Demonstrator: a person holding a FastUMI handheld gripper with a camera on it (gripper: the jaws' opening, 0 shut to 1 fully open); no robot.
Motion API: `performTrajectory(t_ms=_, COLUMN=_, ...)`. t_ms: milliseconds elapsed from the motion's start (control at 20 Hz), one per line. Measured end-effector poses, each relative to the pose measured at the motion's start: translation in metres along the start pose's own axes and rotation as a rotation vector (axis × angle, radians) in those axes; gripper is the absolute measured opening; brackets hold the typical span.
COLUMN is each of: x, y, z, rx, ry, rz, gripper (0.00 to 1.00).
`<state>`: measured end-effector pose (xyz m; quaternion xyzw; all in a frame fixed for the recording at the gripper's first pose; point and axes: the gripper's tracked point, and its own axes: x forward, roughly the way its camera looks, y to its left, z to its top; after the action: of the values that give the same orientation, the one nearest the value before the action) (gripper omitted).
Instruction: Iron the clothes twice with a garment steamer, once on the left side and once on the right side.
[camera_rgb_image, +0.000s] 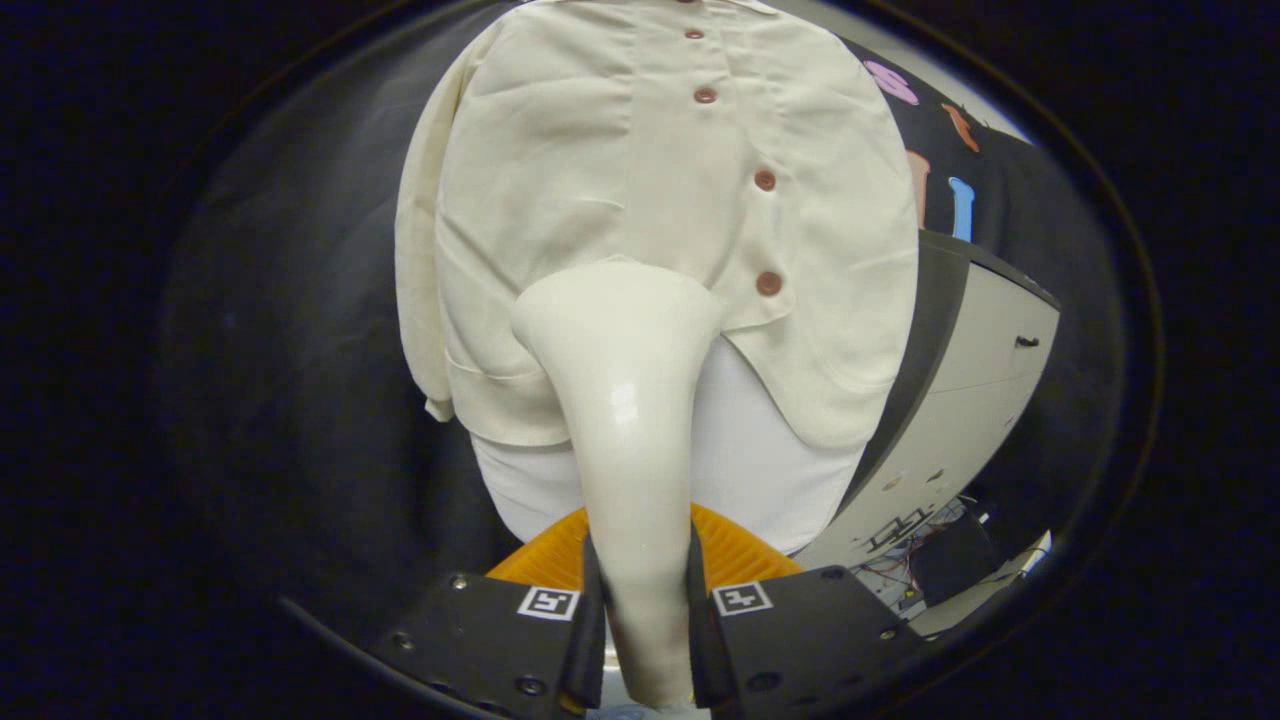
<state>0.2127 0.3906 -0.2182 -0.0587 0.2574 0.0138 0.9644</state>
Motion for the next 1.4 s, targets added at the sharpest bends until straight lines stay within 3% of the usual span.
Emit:
performTrajectory(t_ms=350, x=-0.076, y=-0.017, z=0.006, rx=0.001, ry=-0.051, rz=0.019, gripper=0.34)
performTrajectory(t_ms=850, x=-0.191, y=-0.059, z=0.071, rx=-0.008, ry=-0.202, rz=0.038, gripper=0.34)
performTrajectory(t_ms=1400, x=-0.205, y=-0.127, z=0.179, rx=0.06, ry=-0.336, rz=-0.041, gripper=0.34)
